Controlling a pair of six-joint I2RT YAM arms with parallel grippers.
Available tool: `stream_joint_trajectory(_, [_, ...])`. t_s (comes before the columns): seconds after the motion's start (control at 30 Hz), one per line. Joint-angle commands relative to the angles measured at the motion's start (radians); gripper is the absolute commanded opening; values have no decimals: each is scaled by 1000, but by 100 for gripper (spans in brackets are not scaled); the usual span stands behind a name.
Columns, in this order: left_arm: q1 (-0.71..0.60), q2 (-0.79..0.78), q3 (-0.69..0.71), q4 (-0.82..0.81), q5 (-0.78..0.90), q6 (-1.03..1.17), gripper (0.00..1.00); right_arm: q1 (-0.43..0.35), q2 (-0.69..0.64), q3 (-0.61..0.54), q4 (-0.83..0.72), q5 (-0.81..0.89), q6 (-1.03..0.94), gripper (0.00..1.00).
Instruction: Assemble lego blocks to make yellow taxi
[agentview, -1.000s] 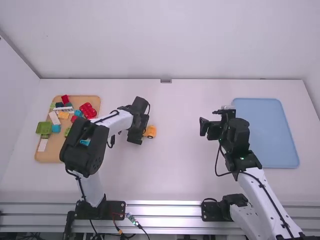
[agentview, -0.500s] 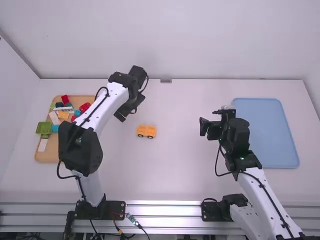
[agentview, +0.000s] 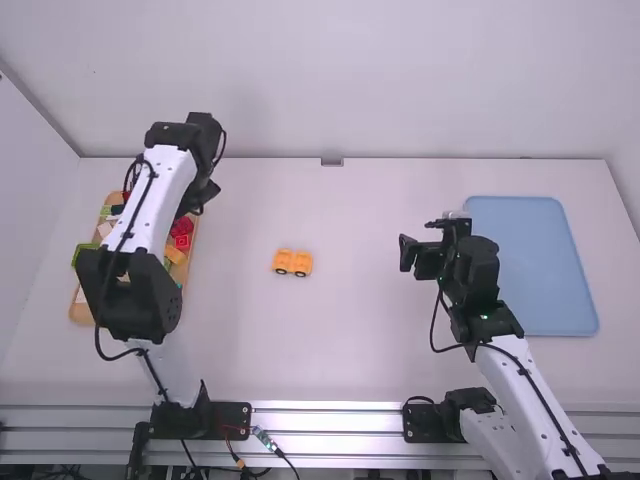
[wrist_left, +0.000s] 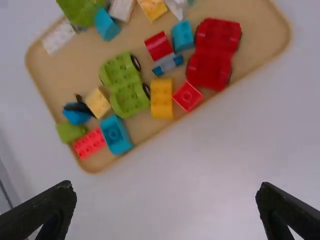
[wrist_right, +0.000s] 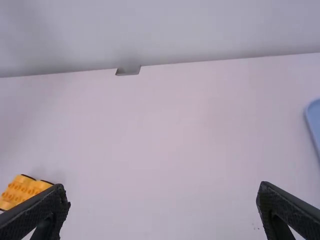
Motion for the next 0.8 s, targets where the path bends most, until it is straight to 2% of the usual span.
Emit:
stream_joint_trajectory(0.0, [35,5,5,15,-38,110,98,0,0,21,9,-1,3,99])
stream_joint_trajectory(0.07, [64,5,-13,41,-5,163,98,7,0,21,17,-1,3,99])
stream_joint_trajectory(0.2, [111,-20,-72,66,8,123,99,32,0,22,43,5,-3,99])
stream_joint_trajectory(0.4, [124,-137,-243,213,5,190,99,61,0,22,76,6,-26,99])
stream_joint_trajectory(0.5, [139,-239,-374,332,40,212,99,63,0,22,71,5,-27,99])
stream_joint_trajectory(0.63, [193,-337,-498,501,208,435,99,54,0,22,46,6,-54,99])
stream_joint_trajectory(0.7, [233,-372,-539,544,289,539,99,45,0,22,39,4,-53,99])
stream_joint_trajectory(0.77, [279,-400,-571,548,293,543,99,43,0,22,36,2,-53,99])
